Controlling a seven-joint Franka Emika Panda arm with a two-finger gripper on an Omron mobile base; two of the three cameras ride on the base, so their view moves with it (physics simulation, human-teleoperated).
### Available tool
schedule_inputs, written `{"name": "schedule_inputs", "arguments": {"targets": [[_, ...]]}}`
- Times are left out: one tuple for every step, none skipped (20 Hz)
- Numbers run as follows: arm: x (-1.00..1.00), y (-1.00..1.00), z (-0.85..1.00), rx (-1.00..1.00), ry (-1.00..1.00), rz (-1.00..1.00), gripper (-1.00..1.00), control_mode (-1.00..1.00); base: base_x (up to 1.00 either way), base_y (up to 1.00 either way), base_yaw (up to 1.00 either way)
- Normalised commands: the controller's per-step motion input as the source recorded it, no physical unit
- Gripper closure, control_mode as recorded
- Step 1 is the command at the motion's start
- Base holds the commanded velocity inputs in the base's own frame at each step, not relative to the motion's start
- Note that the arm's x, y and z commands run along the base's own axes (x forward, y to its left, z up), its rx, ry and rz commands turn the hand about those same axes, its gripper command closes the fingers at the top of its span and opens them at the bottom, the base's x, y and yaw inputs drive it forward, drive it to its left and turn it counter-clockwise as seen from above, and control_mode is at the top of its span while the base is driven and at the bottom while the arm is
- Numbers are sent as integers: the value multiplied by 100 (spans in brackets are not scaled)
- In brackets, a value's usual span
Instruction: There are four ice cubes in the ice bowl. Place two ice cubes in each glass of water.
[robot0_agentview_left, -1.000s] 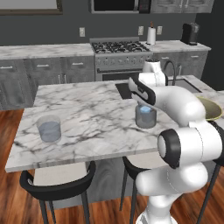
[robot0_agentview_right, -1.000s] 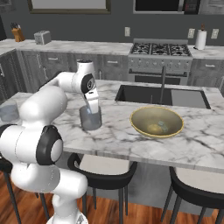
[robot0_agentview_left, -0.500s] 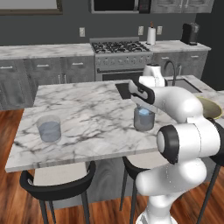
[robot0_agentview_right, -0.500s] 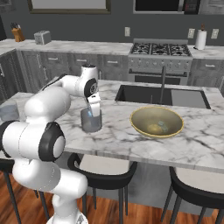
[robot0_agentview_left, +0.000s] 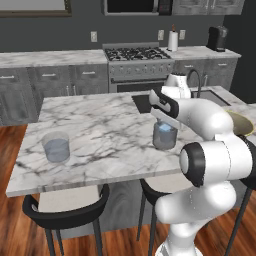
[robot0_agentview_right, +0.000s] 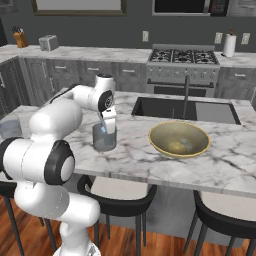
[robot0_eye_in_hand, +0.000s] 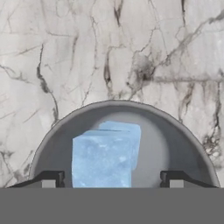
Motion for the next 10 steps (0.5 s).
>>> {"name": "schedule_inputs", "arguments": {"targets": [[0,0,0,1,0,0,100,-100,0,0,0],[0,0,0,0,0,0,100,-100,0,0,0],[-3,0,4,0,0,0,100,-100,0,0,0],[-5,0,0,0,0,0,100,-100,0,0,0],[-6,0,0,0,0,0,100,-100,0,0,0],[-10,0,0,0,0,0,100,-100,0,0,0],[-13,0,0,0,0,0,100,-100,0,0,0],[-16,0,2,0,0,0,100,-100,0,0,0],[-16,0,2,0,0,0,100,-100,0,0,0],[-14,0,6,0,0,0,100,-100,0,0,0]]}}
